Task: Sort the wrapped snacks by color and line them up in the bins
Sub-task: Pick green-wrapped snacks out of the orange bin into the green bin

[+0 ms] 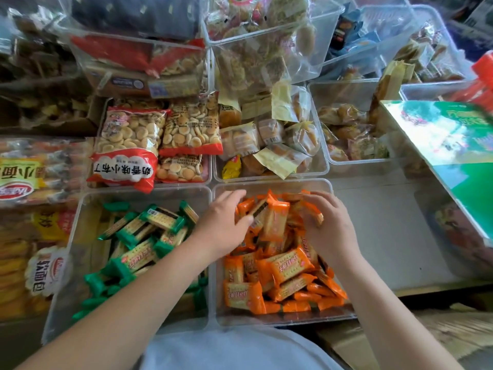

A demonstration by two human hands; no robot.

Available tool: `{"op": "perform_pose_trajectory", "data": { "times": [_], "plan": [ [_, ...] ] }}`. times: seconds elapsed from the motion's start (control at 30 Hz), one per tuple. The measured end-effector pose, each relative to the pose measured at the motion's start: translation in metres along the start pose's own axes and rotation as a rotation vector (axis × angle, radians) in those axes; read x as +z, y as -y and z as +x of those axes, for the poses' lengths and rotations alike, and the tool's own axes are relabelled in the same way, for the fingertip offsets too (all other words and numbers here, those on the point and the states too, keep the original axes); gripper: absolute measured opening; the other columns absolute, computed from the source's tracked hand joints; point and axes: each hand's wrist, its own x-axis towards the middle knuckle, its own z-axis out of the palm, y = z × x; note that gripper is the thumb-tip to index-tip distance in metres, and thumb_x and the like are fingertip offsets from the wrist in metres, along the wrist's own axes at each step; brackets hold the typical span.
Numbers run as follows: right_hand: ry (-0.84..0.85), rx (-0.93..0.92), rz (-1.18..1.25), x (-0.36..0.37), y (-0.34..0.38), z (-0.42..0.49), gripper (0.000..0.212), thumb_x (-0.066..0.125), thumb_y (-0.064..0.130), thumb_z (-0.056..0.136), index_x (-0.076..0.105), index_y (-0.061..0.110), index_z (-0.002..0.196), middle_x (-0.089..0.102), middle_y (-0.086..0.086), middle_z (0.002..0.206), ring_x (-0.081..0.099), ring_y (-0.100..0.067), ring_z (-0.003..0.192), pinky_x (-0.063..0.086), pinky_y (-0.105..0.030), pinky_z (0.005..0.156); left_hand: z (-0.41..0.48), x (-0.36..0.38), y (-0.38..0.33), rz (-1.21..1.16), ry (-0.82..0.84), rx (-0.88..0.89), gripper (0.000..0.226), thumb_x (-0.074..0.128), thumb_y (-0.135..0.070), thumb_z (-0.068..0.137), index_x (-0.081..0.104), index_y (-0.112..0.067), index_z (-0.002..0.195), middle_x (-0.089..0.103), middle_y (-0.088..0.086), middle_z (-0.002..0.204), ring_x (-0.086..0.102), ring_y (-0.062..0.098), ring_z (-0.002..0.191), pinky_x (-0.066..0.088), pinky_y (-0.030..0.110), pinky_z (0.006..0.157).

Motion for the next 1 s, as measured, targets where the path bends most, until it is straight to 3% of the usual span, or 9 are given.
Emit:
{"op": "perform_pose_trajectory", "data": {
  "times": [0.1,0.2,0.37,0.47,0.53,0.63,0.7,0.83,1.0],
  "plan": [
    [0.177,0.055,0.031,0.011,0.007,-0.025,0.024,0.073,0.016,0.093,0.077,0.025,0.114,0.065,0.014,0.112,0.063,-0.017,0.111,0.055,-0.035,0.090,-0.025,0.005,0.011,0.113,0.261,0.050,0.049,0.069,-0.034,0.098,0.054,-0.032,0.144,0.057,-0.009,0.143,0.057,0.012,0.125,0.052,0.035,0.105],
    [0.299,-0.066,-0.188,0.030,0.007,-0.050,0.026,0.076,0.024,0.090,0.077,0.028,0.115,0.067,0.011,0.118,0.056,-0.021,0.121,0.054,-0.034,0.087,-0.044,0.035,0.018,0.388,0.583,0.190,0.047,0.074,-0.038,0.089,0.061,-0.033,0.135,0.062,-0.008,0.133,0.059,0.019,0.123,0.053,0.043,0.101],
    [0.708,0.003,-0.465,0.035,0.008,-0.056,0.069,0.071,0.035,0.089,0.045,0.038,0.154,0.044,0.010,0.153,0.039,-0.023,0.139,0.051,-0.036,0.105,-0.045,0.073,0.031,0.848,0.540,0.399,0.051,0.077,-0.039,0.085,0.058,-0.025,0.131,0.061,0.002,0.134,0.051,0.027,0.130,0.044,0.048,0.104],
    [0.742,0.041,-0.490,0.034,0.010,-0.054,0.080,0.070,0.027,0.088,0.034,0.037,0.158,0.031,0.009,0.166,0.025,-0.026,0.151,0.047,-0.041,0.112,-0.040,0.078,0.031,1.017,0.524,0.365,0.063,0.077,-0.038,0.087,0.054,-0.023,0.144,0.043,0.013,0.157,0.020,0.039,0.154,0.020,0.060,0.124],
    [0.732,0.054,-0.515,0.034,0.008,-0.049,0.078,0.071,0.024,0.087,0.037,0.036,0.156,0.042,0.008,0.160,0.035,-0.025,0.147,0.046,-0.042,0.112,-0.036,0.071,0.024,1.071,0.529,0.311,0.063,0.075,-0.041,0.088,0.055,-0.025,0.145,0.042,0.015,0.155,0.018,0.045,0.153,0.017,0.064,0.123],
    [0.657,0.119,-0.497,0.034,0.004,-0.046,0.069,0.072,0.031,0.090,0.043,0.035,0.153,0.054,0.004,0.146,0.053,-0.024,0.132,0.053,-0.039,0.104,-0.035,0.053,0.017,0.976,0.498,0.316,0.053,0.075,-0.040,0.090,0.057,-0.025,0.137,0.057,0.008,0.129,0.054,0.034,0.122,0.047,0.051,0.103],
    [0.635,0.176,-0.444,0.033,0.003,-0.047,0.068,0.073,0.036,0.090,0.045,0.034,0.152,0.054,0.004,0.142,0.058,-0.024,0.125,0.057,-0.037,0.096,-0.035,0.041,0.019,0.871,0.465,0.364,0.044,0.074,-0.033,0.092,0.059,-0.025,0.133,0.058,0.004,0.121,0.058,0.029,0.111,0.054,0.043,0.091],
    [0.518,0.261,-0.264,0.023,0.005,-0.046,0.064,0.077,0.037,0.086,0.052,0.031,0.145,0.052,0.005,0.139,0.060,-0.023,0.118,0.057,-0.039,0.089,-0.032,0.020,0.020,0.657,0.381,0.387,0.027,0.075,-0.024,0.090,0.064,-0.028,0.114,0.056,-0.005,0.111,0.056,0.020,0.105,0.054,0.037,0.086],
    [0.238,0.317,0.002,0.006,0.012,-0.045,0.058,0.082,0.044,0.081,0.062,0.024,0.130,0.059,0.006,0.127,0.058,-0.016,0.113,0.050,-0.036,0.089,-0.018,-0.024,0.002,0.297,0.143,0.219,0.034,0.087,-0.044,0.078,0.055,-0.034,0.085,0.050,-0.012,0.096,0.055,0.012,0.089,0.043,0.031,0.073]
  ]
}}
